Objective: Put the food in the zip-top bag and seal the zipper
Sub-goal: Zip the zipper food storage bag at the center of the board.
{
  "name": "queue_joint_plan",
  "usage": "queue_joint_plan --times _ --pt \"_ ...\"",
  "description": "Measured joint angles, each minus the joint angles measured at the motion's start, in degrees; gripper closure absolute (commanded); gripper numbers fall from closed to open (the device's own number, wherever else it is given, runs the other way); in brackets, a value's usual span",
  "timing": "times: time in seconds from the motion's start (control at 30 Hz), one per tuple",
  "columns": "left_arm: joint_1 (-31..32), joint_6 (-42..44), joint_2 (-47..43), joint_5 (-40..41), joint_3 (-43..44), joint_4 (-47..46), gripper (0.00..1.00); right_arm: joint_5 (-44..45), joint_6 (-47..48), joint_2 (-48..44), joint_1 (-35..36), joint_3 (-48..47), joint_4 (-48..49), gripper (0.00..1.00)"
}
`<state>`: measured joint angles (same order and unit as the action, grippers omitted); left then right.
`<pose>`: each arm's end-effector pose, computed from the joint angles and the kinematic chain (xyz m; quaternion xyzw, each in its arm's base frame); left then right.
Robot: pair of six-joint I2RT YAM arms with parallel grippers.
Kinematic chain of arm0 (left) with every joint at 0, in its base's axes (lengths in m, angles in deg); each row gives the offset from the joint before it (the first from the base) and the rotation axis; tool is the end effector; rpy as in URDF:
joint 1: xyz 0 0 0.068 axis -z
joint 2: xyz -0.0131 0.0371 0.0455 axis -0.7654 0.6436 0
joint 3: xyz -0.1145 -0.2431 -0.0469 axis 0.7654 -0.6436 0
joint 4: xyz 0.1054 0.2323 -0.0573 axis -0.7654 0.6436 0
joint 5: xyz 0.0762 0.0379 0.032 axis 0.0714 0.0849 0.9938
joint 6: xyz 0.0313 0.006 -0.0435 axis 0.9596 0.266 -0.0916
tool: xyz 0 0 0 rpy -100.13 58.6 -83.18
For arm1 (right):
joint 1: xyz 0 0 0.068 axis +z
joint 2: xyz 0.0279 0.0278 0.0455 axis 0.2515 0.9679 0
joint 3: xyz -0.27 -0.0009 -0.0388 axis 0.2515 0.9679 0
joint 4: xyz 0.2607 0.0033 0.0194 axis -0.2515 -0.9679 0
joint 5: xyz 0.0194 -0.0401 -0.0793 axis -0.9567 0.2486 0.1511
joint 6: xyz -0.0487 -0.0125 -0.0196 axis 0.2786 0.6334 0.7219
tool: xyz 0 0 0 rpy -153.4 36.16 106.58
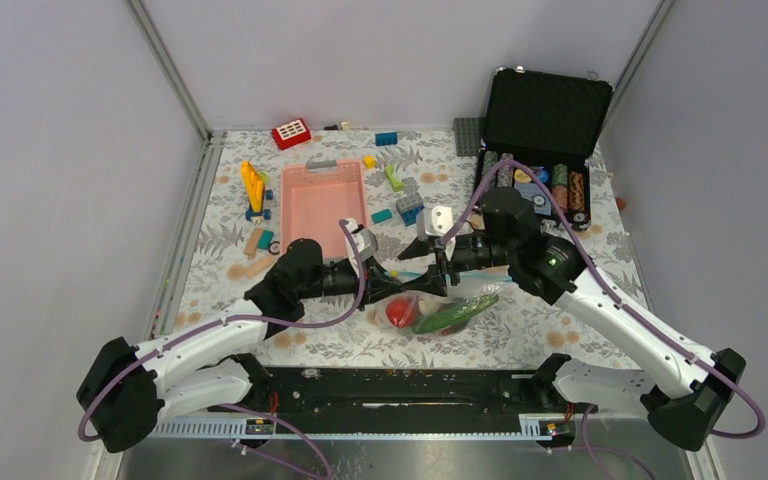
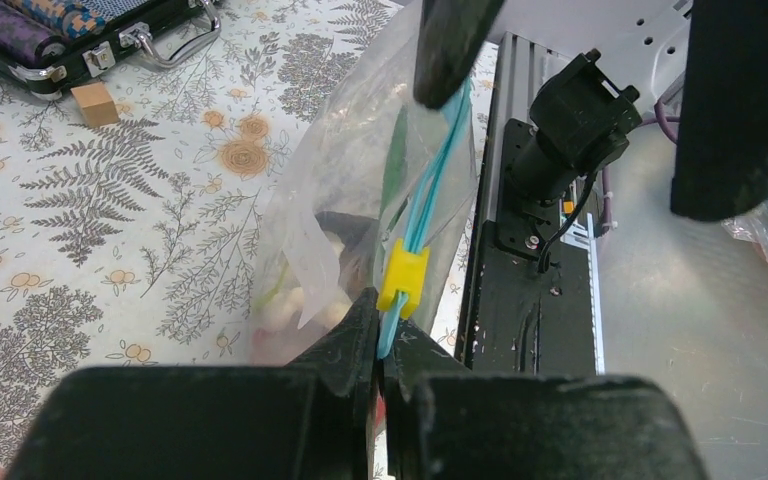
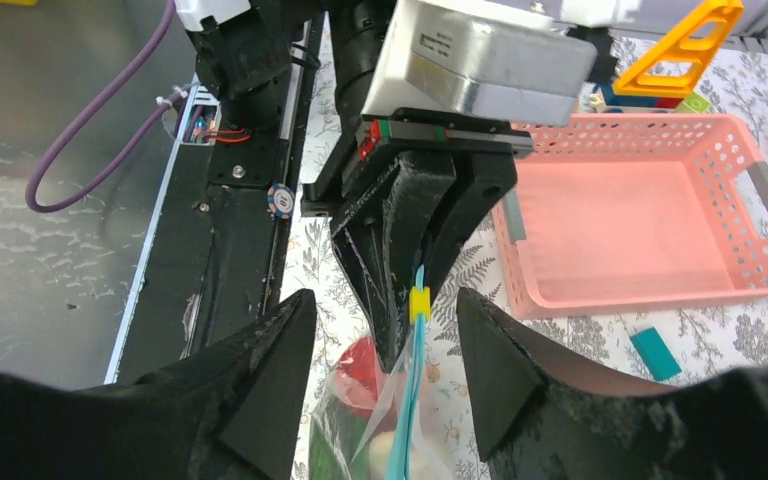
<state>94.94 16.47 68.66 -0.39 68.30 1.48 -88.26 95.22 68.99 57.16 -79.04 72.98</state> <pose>0.1477 -0.1765 0.2648 0.3979 0.6328 -0.4920 0.4463 0.1522 0.1742 0.3795 -0.5983 0.4870 0.3917 0.5014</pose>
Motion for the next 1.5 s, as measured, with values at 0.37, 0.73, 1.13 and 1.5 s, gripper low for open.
queue_joint_plan --times 0.37,0.73,1.13,1.5 --pt "0.68 0.2 -0.33 0.13 0.0 0.31 1.0 4.44 5.01 6.1 3.5 -3.76 -5.92 0.47" --pt "1.84 0.92 -0.72 0.42 0.76 2.64 1.0 8.66 6.34 9.88 4.44 -4.81 -7.43 0.63" --pt "2.1 1.46 -1.27 1.31 0.76 3.3 1.0 9.11 7.02 10.14 5.4 -5.4 -8.72 1.0" --pt "2.71 -1.16 -6.21 6.34 -2.38 1.75 1.0 12.81 6.95 9.75 6.45 -5.42 -8.37 0.96"
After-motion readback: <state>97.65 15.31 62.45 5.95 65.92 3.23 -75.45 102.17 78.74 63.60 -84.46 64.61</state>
